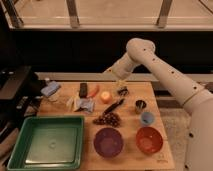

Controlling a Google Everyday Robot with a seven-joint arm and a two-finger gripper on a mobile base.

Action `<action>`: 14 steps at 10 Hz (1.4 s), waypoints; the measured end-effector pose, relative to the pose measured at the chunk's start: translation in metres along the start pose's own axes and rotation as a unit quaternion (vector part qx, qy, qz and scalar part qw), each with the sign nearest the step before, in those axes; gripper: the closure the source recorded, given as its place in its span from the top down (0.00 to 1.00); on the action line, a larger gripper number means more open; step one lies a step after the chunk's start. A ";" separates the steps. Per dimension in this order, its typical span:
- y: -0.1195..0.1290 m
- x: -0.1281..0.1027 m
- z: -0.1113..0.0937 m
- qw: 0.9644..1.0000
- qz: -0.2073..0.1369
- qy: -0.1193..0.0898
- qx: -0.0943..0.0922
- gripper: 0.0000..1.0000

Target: Place apple in plastic cup

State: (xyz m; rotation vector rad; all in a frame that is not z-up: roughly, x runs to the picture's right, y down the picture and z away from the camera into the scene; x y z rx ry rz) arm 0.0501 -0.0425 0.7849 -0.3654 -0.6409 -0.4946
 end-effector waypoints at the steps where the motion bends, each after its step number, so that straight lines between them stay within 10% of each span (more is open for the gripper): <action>1: 0.000 0.000 0.000 1.000 0.000 0.000 0.000 0.70; 14: 0.003 -0.004 0.008 0.999 -0.028 0.006 -0.023 0.70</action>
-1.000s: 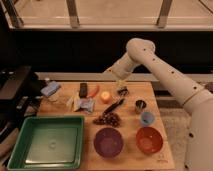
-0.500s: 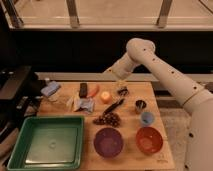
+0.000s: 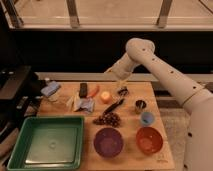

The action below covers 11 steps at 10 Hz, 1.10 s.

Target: Place apple in plastic cup

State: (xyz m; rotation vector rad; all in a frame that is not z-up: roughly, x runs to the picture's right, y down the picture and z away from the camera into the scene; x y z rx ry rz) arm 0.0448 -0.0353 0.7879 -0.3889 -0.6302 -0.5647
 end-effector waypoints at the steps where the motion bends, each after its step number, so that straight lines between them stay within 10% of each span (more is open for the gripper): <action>1: 0.001 -0.005 0.016 0.999 -0.027 0.002 -0.017 0.70; 5: 0.004 0.001 0.058 0.998 -0.055 0.018 -0.039 0.70; 11: 0.008 0.028 0.081 0.995 -0.013 0.099 -0.023 0.70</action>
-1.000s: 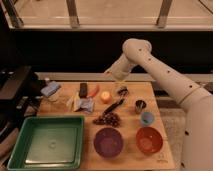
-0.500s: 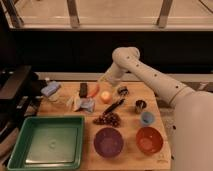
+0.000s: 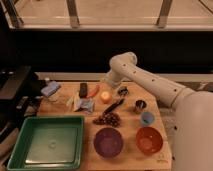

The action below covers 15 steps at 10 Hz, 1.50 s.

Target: Place apple in plastic cup

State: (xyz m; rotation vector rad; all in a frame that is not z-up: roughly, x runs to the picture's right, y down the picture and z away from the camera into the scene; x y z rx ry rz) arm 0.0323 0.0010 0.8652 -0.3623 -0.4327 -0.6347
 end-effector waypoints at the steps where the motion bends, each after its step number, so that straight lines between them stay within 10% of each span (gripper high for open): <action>1: -0.001 0.002 0.004 1.000 0.002 0.005 -0.002 0.70; 15: 0.014 0.026 0.087 0.997 0.054 -0.019 -0.057 0.68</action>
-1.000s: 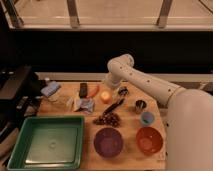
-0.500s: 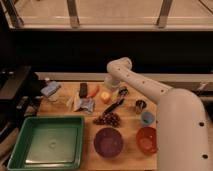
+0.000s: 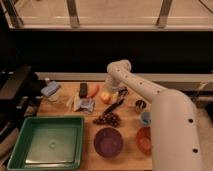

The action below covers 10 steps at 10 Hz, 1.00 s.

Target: Place apple in plastic cup

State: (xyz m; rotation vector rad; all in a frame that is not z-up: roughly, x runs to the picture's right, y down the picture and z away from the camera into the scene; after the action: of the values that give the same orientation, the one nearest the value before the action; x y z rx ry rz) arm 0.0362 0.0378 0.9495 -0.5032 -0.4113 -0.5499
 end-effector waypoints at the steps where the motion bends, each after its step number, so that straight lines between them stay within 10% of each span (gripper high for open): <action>1: -0.001 -0.001 0.001 1.000 -0.002 -0.004 0.001 0.62; 7: -0.001 -0.011 -0.034 0.998 -0.007 -0.038 0.058 0.02; 10: 0.002 -0.016 -0.079 0.996 -0.011 -0.030 0.083 0.00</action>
State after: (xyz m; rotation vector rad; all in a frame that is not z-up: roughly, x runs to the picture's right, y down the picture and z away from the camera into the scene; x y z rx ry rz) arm 0.0433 0.0018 0.8779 -0.3558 -0.5159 -0.5179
